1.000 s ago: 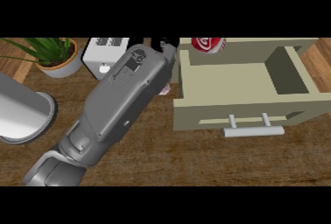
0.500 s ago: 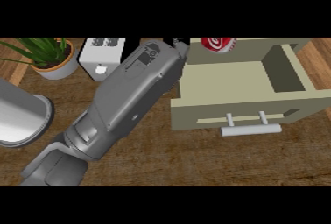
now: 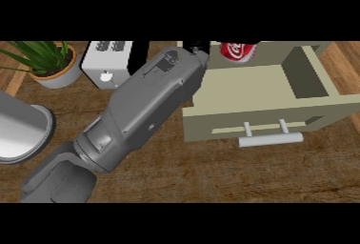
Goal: Pick up the can, place it into the drawer and close the drawer
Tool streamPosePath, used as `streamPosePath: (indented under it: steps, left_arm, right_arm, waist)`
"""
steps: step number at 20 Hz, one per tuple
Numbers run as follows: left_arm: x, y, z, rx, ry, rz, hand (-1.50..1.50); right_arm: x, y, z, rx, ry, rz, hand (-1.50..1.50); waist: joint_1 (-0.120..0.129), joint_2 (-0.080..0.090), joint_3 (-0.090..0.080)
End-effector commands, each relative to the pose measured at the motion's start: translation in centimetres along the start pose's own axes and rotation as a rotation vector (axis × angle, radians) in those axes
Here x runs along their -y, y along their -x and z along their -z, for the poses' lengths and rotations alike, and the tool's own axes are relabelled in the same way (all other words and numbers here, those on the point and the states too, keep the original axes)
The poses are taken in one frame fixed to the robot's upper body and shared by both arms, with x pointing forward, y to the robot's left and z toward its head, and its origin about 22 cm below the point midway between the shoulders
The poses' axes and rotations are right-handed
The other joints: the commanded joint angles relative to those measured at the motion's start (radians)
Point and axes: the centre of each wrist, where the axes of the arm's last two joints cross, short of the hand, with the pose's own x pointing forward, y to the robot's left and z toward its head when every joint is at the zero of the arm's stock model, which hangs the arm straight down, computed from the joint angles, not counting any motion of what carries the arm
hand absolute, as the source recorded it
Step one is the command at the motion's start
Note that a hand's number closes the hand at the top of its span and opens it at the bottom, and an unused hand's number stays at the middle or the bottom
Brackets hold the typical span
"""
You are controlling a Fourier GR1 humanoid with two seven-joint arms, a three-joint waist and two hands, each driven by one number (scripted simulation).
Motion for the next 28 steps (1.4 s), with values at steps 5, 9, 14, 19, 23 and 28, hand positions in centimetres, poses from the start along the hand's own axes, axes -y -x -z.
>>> streamPosePath:
  steps: [5, 9, 14, 19, 23, 28]
  left_arm:
    - [0.0, 1.9, -0.3, -0.002, -0.042, 0.073, -1.5]
    - [0.5, 0.4, 0.2, -0.011, -0.082, 0.061, -1.5]
    - [-1.0, 3.5, 0.0, -0.024, -0.107, 0.073, -1.5]
    - [-0.8, 4.0, -0.5, -0.01, -0.126, 0.059, -1.5]
    - [-1.0, 3.6, 0.0, -0.004, -0.119, 0.037, -1.5]
    - [0.3, 1.8, -0.4, 0.053, -0.106, -0.011, -1.5]
  right_arm:
    - [-0.4, 0.6, 1.1, -0.003, -0.008, 0.004, -1.5]
    - [-0.4, 0.5, 0.6, 0.017, -0.02, 0.015, -1.5]
    - [-0.1, 0.2, 0.9, -0.008, 0.005, 0.0, -1.5]
    - [-0.2, 0.3, 0.5, 0.006, -0.019, 0.004, -1.5]
    - [0.0, -1.3, 0.9, 0.068, -0.008, -0.096, -1.5]
    - [-1.7, -2.8, 2.3, 0.215, -0.122, -0.309, -1.5]
  waist:
    - [-0.014, 0.006, 0.001]
    - [-0.023, 0.006, 0.001]
    - [0.001, 0.002, 0.0]
    - [-0.025, 0.005, 0.001]
    - [-0.012, 0.005, 0.0]
    - [-0.004, 0.01, 0.001]
